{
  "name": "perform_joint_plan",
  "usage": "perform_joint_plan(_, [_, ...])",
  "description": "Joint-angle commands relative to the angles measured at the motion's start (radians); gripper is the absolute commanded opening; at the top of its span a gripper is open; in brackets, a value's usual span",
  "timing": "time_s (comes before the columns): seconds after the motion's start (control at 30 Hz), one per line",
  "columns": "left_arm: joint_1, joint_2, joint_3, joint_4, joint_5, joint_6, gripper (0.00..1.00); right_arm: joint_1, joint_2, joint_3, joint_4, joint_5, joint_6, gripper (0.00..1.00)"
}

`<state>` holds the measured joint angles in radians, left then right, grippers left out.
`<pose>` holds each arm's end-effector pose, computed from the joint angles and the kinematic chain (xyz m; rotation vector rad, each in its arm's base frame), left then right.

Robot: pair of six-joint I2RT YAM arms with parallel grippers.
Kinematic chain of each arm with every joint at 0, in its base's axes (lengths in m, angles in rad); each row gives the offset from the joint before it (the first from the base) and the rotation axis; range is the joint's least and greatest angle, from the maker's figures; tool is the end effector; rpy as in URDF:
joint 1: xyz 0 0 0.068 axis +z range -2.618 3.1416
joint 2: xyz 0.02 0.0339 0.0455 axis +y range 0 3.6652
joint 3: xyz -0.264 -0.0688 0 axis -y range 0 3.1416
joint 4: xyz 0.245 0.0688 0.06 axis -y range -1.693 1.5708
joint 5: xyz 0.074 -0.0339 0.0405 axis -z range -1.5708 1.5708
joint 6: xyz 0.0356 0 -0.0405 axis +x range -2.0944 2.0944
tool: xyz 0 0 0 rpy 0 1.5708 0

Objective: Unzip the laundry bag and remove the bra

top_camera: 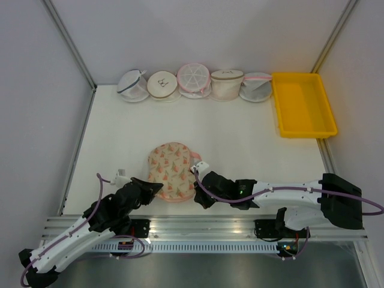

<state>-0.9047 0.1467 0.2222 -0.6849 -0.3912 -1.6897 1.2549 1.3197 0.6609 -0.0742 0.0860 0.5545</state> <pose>0.0640 -0.0594 0.1692 -1.1099 2.0538 -1.0416 0.0856 0.2521 0.1934 -0.7948 2.3124 0.7908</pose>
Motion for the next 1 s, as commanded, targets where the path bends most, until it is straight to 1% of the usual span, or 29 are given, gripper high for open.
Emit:
perform_joint_plan(0.0, [0.003,-0.030,0.014,-0.027,-0.031,0.059,0.02,0.006,-0.034,-0.030,-0.116,0.107,0.008,0.00])
perform_joint_plan(0.17, [0.003,-0.044,0.016,-0.035,0.009,0.125,0.02,0.006,-0.020,-0.024,-0.162,0.207,0.018,0.01])
perform_joint_plan(0.27, [0.003,-0.056,0.008,-0.010,0.043,0.174,0.02,0.006,0.018,-0.009,-0.187,0.253,0.025,0.00])
perform_joint_plan(0.4, [0.003,-0.078,-0.004,0.041,0.103,0.254,0.02,0.005,0.078,0.017,-0.194,0.268,0.033,0.01])
perform_joint_plan(0.43, [0.003,-0.075,-0.006,0.050,0.112,0.269,0.06,0.006,0.081,0.019,-0.184,0.264,0.033,0.00])
perform_joint_plan(0.47, [0.003,-0.072,-0.007,0.051,0.120,0.274,0.17,0.006,0.084,0.019,-0.177,0.258,0.033,0.00])
perform_joint_plan(0.5, [0.004,-0.065,-0.004,0.054,0.132,0.277,0.36,0.005,0.088,0.022,-0.171,0.255,0.033,0.01])
perform_joint_plan(0.53, [0.003,-0.053,0.002,0.058,0.138,0.282,0.70,0.006,0.090,0.023,-0.168,0.251,0.033,0.00])
perform_joint_plan(0.57, [0.003,-0.046,0.008,0.059,0.144,0.285,0.85,0.006,0.090,0.025,-0.167,0.253,0.033,0.00])
perform_joint_plan(0.6, [0.003,-0.038,0.014,0.064,0.156,0.288,0.95,0.006,0.090,0.028,-0.167,0.250,0.033,0.01])
perform_joint_plan(0.63, [0.003,-0.017,0.032,0.067,0.164,0.298,1.00,0.006,0.088,0.029,-0.165,0.250,0.032,0.00])
perform_joint_plan(0.77, [0.003,0.057,0.088,0.061,0.228,0.297,1.00,0.006,0.093,0.040,-0.156,0.244,0.024,0.00])
perform_joint_plan(0.9, [0.004,0.125,0.108,0.051,0.383,0.246,1.00,0.006,0.114,0.063,-0.142,0.227,0.015,0.00])
perform_joint_plan(0.97, [0.003,0.128,0.117,0.024,0.415,0.225,1.00,0.006,0.131,0.072,-0.139,0.209,0.012,0.00])
